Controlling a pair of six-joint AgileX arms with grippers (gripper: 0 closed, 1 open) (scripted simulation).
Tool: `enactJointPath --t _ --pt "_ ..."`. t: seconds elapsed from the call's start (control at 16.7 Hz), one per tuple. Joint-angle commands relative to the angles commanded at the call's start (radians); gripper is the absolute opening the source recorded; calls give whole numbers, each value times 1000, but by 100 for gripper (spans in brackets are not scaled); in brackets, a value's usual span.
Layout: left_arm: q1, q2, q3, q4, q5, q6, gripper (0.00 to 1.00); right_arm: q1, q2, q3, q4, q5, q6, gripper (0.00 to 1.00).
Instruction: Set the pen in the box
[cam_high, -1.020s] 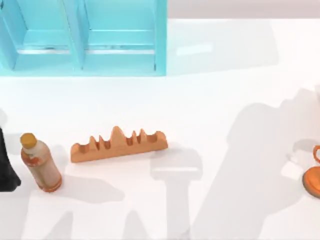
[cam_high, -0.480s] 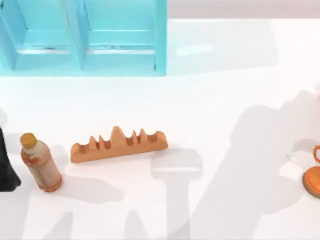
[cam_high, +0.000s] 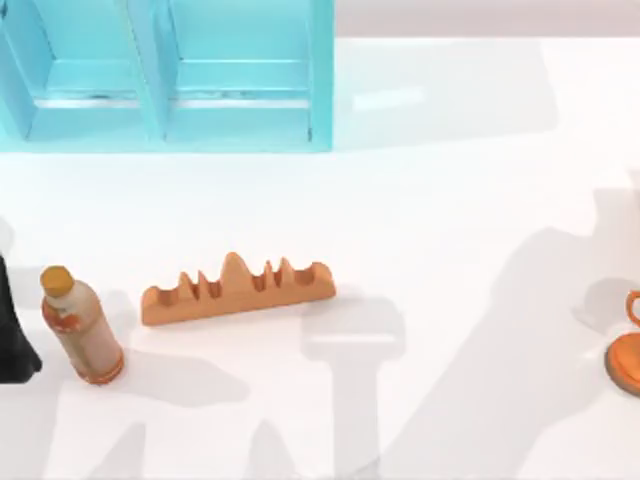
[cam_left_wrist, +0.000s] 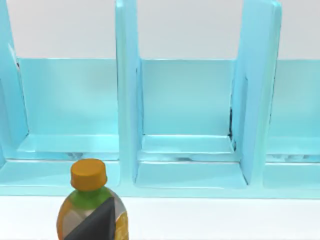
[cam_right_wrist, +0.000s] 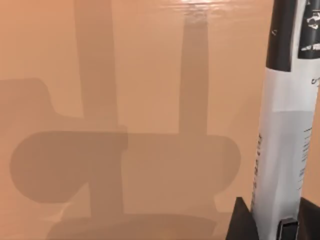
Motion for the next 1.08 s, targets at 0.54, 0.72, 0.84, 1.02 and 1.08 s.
enactJointPath --t 0.54,0.72,0.84,1.02,1.08 --pt "0 0 0 0 0 0 100 0 0 0 0 0 0 45" --pt "0 0 0 0 0 0 100 0 0 0 0 0 0 68" --pt "0 0 0 0 0 0 100 0 0 0 0 0 0 83" --pt "0 0 0 0 0 0 100 0 0 0 0 0 0 100" --pt "0 0 0 0 0 0 100 0 0 0 0 0 0 100"
